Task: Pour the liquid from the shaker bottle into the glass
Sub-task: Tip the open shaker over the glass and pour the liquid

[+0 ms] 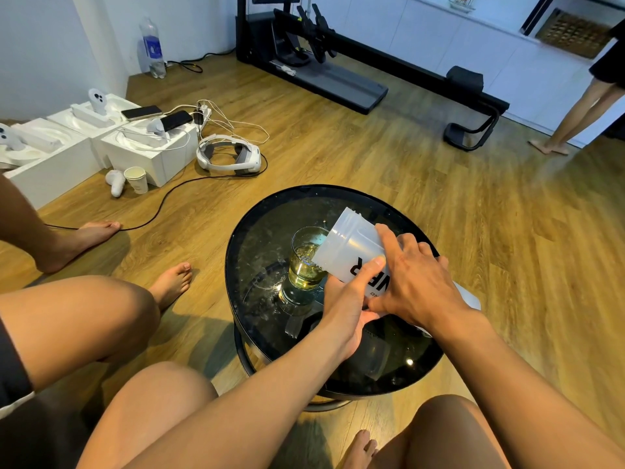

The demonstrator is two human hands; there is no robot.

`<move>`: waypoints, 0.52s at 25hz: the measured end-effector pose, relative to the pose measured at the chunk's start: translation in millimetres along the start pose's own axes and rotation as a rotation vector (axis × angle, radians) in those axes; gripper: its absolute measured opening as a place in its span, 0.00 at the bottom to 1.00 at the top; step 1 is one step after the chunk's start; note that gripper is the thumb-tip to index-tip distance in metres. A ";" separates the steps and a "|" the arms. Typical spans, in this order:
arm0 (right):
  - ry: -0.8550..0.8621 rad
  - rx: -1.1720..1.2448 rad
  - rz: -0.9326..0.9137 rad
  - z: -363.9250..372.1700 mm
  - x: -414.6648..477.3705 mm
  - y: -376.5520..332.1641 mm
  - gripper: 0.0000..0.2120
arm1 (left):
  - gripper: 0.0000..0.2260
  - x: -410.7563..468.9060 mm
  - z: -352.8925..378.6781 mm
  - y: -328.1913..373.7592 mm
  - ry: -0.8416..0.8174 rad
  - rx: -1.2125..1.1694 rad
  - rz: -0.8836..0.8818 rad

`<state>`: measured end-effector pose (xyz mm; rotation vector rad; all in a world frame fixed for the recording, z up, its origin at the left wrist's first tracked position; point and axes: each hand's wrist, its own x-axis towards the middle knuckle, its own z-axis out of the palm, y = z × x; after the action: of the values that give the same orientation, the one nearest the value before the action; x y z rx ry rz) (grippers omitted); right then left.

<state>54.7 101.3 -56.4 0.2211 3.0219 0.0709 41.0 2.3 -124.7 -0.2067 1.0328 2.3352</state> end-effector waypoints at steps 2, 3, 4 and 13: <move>0.003 0.000 -0.001 0.7 -0.3 0.4 0.56 | 0.14 0.2 0.1 -0.1 0.003 -0.002 0.000; 0.003 0.001 -0.001 0.9 0.2 0.4 0.55 | 0.14 0.3 0.0 0.1 0.002 -0.003 0.000; 0.004 0.002 -0.001 1.0 1.0 0.4 0.55 | 0.14 0.2 0.0 0.2 0.001 -0.003 0.000; 0.011 -0.007 -0.002 2.2 2.1 0.4 0.55 | 0.16 0.1 -0.6 -0.1 -0.009 -0.011 0.002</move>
<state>53.0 102.1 -58.8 0.2171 3.0327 0.0824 41.0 1.9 -125.2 -0.1999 1.0169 2.3417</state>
